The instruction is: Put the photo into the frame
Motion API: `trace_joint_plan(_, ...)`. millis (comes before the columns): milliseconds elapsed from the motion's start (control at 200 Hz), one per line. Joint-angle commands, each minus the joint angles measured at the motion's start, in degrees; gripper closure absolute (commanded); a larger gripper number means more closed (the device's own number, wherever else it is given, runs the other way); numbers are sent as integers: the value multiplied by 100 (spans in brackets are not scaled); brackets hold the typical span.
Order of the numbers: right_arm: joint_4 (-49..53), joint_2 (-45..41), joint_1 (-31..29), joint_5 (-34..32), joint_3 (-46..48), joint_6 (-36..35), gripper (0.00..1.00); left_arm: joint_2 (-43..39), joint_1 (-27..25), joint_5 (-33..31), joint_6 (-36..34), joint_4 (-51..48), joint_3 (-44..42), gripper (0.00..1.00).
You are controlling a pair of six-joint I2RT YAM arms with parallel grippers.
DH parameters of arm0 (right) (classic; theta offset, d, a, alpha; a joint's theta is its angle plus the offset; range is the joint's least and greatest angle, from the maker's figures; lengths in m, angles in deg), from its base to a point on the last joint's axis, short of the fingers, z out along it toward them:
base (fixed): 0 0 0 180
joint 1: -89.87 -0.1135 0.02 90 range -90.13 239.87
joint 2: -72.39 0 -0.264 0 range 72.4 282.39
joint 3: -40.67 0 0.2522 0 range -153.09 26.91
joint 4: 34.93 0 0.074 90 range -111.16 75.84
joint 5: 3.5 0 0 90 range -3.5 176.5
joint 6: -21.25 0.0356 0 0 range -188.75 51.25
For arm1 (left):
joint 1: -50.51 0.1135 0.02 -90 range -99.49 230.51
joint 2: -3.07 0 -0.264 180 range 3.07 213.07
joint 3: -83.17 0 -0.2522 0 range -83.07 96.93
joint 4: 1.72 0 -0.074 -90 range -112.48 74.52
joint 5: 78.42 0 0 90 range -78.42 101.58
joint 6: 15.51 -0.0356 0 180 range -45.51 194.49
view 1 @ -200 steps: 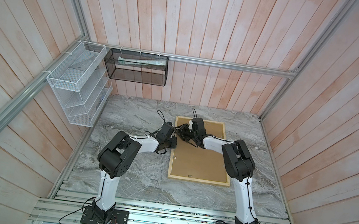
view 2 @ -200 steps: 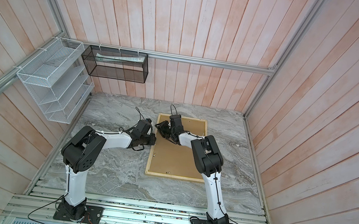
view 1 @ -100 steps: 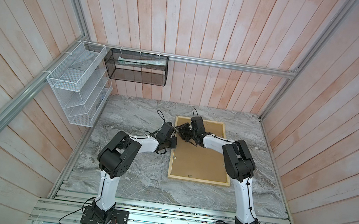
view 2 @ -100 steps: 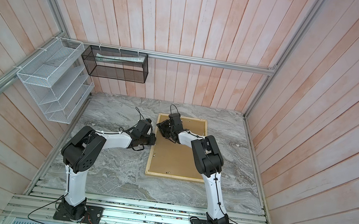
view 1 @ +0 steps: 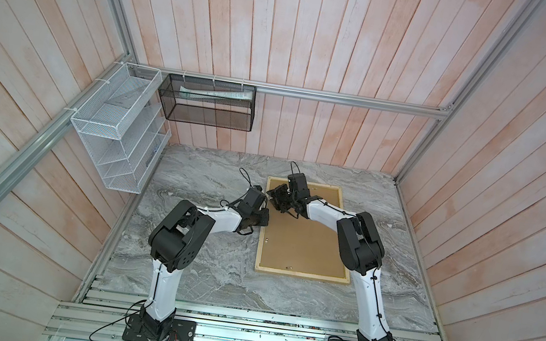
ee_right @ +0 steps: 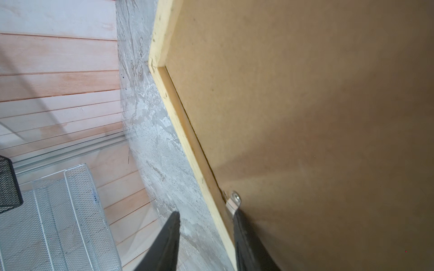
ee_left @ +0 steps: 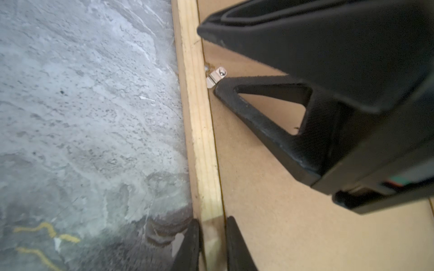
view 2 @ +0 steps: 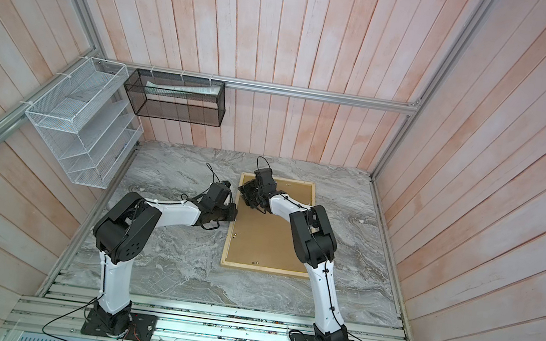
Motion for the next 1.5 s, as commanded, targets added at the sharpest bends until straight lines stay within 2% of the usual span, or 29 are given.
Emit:
trace_joint_plan(0,1144,685,-140,-1006,142,250,60,78,-200,601,-225,-25,23,81)
trace_joint_plan(165,1411,787,-207,-1224,-76,439,60,129,-222,675,-192,35,28,81)
trace_joint_plan(260,1289,890,-210,-927,-184,457,61,110,-234,684,-176,44,20,81)
trace_joint_plan(360,1105,936,-165,-584,-346,140,62,73,-235,608,-204,-19,6,81)
trace_joint_plan(490,429,768,-38,196,-151,-718,64,12,-226,399,-225,-147,-7,81)
trace_joint_plan(670,245,212,138,951,136,-1922,64,-50,-132,94,-97,-251,-33,81)
trace_joint_plan(760,602,-62,212,1138,49,-2557,65,-94,-53,43,-17,-213,-101,81)
trace_joint_plan(925,1380,-519,303,772,-116,-3480,66,-147,29,43,-7,-181,-150,81)
trace_joint_plan(1025,1988,-485,345,476,-606,-4029,70,-195,38,129,-48,-165,-179,81)
trace_joint_plan(1110,2959,-71,298,92,-1596,-4710,72,-225,38,366,-108,-88,-225,81)
trace_joint_plan(1195,4078,646,265,-123,-3002,-5329,76,-248,38,690,-171,34,-284,81)
trace_joint_plan(1305,4876,1296,183,-389,-4161,-5808,79,-256,34,958,-215,74,-337,81)
trace_joint_plan(1385,4984,1369,164,-406,-4262,-5955,81,-274,20,987,-183,74,-401,81)
trace_joint_plan(1496,4774,1098,90,-542,-3731,-6130,84,-355,-2,959,-4,50,-522,81)
